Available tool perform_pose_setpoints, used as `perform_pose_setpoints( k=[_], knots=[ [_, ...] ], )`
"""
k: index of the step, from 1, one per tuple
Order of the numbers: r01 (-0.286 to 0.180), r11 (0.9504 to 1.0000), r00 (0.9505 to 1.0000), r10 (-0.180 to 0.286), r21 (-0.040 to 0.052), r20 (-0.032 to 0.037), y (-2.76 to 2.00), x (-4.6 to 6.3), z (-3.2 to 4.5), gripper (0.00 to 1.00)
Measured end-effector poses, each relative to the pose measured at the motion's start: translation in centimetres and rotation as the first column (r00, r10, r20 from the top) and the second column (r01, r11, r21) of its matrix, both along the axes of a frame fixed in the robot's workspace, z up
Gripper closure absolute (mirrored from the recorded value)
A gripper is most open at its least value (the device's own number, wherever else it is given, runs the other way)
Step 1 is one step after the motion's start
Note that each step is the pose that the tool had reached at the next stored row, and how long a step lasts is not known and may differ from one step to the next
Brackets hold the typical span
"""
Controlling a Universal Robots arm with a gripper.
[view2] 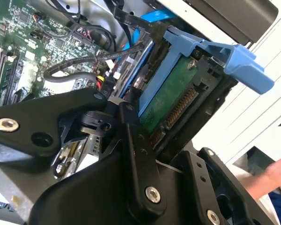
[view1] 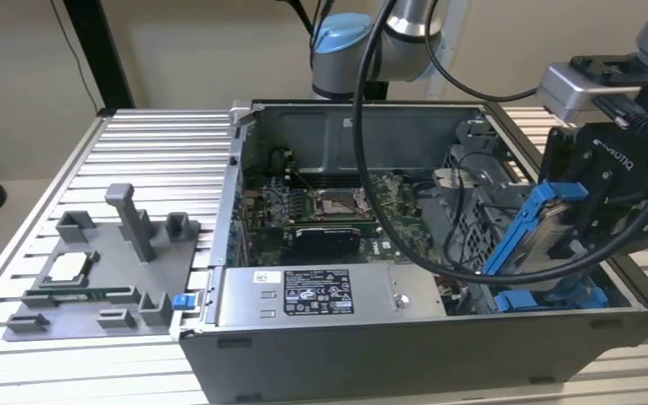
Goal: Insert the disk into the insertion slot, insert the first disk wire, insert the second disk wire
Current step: 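Insert the disk into the insertion slot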
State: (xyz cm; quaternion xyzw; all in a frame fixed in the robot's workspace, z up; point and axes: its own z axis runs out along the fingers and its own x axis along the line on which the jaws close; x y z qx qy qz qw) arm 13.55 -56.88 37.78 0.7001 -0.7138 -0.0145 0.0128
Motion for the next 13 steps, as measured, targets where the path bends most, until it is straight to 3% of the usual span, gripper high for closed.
perform_pose_setpoints(
  k=[3,8,10,13],
  knots=[
    [0.000,1.0000,1.0000,0.000,-0.0006,-0.0001,0.01,0.0,0.15,0.00],
    [0.000,1.0000,1.0000,0.000,-0.0005,0.0004,0.09,0.0,1.38,0.00],
    [0.000,1.0000,1.0000,0.000,-0.0003,0.0014,0.41,0.0,1.54,0.00],
    [0.000,1.0000,1.0000,0.000,-0.0004,0.0030,1.29,-0.1,1.56,0.00]
  ],
)
